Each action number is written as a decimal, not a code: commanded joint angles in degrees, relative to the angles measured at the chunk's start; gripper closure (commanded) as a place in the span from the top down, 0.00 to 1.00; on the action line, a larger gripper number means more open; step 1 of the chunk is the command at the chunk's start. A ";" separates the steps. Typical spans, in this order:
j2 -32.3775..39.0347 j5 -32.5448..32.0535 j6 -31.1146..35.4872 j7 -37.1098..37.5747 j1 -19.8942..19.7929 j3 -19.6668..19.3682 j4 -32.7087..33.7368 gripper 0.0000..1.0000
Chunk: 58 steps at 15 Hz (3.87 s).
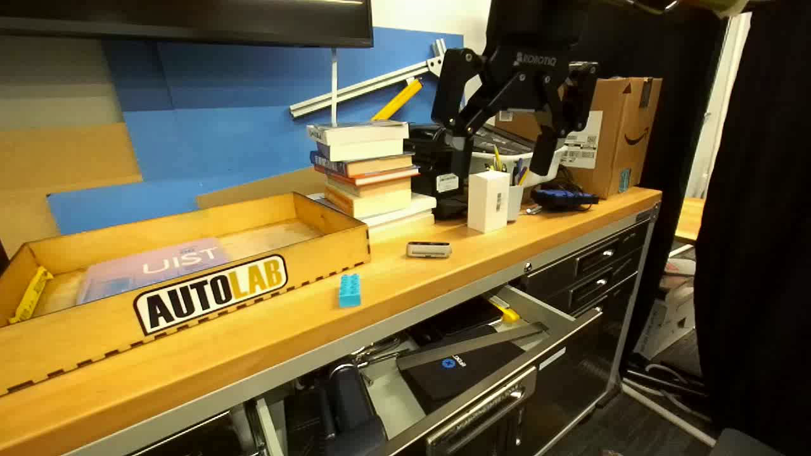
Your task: Put the blue object in the drawer and close the drawer
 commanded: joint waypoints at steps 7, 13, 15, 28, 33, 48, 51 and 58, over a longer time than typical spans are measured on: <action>-0.36 -0.03 -0.12 0.00 0.01 -0.03 1.40 1.00; -0.36 -0.03 -0.12 0.00 0.02 -0.03 1.40 1.00; -0.36 -0.03 -0.12 0.00 0.02 -0.03 1.40 1.00; 42.56 -3.03 -1.22 4.76 3.12 2.33 33.04 1.00; 54.47 -7.97 -0.92 11.86 8.69 0.51 41.44 1.00; 60.26 -11.75 8.29 25.43 12.81 -5.72 40.86 0.75; 60.29 -11.33 9.19 25.25 12.73 -5.85 40.20 0.58; 55.25 -9.58 9.61 23.27 11.39 -5.58 34.37 0.19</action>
